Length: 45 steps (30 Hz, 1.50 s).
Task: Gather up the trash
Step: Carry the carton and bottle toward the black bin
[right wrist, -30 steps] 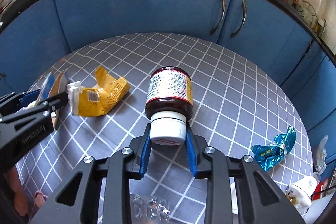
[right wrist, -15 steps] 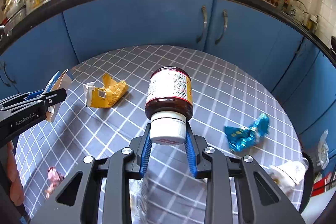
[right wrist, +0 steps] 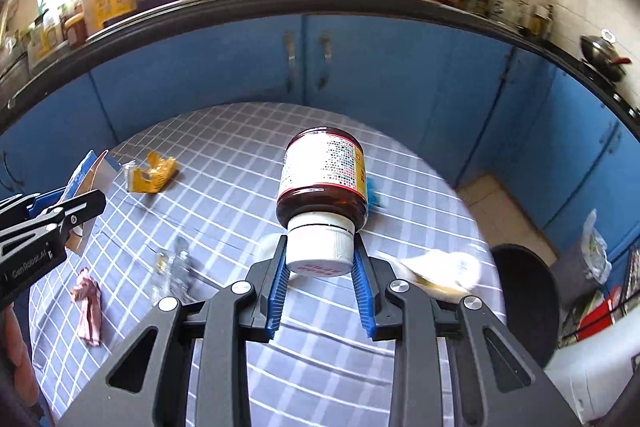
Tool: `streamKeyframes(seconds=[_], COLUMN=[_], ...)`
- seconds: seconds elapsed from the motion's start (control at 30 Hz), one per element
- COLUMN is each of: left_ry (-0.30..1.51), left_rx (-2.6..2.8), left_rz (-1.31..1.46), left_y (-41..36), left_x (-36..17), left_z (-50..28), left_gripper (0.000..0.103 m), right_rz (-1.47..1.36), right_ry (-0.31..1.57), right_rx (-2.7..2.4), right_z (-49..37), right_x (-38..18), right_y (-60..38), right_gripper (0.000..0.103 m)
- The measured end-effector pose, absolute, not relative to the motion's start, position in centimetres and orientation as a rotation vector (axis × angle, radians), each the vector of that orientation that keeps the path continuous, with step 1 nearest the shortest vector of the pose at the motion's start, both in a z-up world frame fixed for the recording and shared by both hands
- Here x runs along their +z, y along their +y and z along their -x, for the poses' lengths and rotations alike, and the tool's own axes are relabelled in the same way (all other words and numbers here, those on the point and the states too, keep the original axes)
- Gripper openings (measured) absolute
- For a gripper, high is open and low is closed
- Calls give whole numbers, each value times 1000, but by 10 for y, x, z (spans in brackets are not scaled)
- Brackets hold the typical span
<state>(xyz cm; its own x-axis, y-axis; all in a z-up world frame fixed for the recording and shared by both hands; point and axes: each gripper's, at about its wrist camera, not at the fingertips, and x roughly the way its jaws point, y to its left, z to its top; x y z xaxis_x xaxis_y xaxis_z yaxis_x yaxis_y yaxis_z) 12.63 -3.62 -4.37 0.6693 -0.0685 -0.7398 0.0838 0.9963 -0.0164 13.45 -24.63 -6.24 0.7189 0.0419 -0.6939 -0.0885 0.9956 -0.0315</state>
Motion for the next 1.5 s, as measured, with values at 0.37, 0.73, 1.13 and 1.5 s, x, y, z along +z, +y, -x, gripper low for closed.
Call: streamKeyframes(seconds=[0.37,0.73,1.13,1.5], left_ry=[806,767,741,770], left_rx=[-206,-292,-355,-359], left_rz=[-130,-231,-268,-269], left_y=[-137,-221,-285,-308], left_x=[-27,-15,-11,-28], left_z=[-98,-89,-108,-132], left_gripper=[34,34,34,34], right_rz=[40,-29,-96,-155], right_ry=[690,628,562,573], right_rx=[-63,-151,-227,-259], right_z=[-82,-61,-76,-110], right_x=[-45,-36,-28,-40], right_y=[-328,-398,-457,-488], right_gripper=[29,29,29,29])
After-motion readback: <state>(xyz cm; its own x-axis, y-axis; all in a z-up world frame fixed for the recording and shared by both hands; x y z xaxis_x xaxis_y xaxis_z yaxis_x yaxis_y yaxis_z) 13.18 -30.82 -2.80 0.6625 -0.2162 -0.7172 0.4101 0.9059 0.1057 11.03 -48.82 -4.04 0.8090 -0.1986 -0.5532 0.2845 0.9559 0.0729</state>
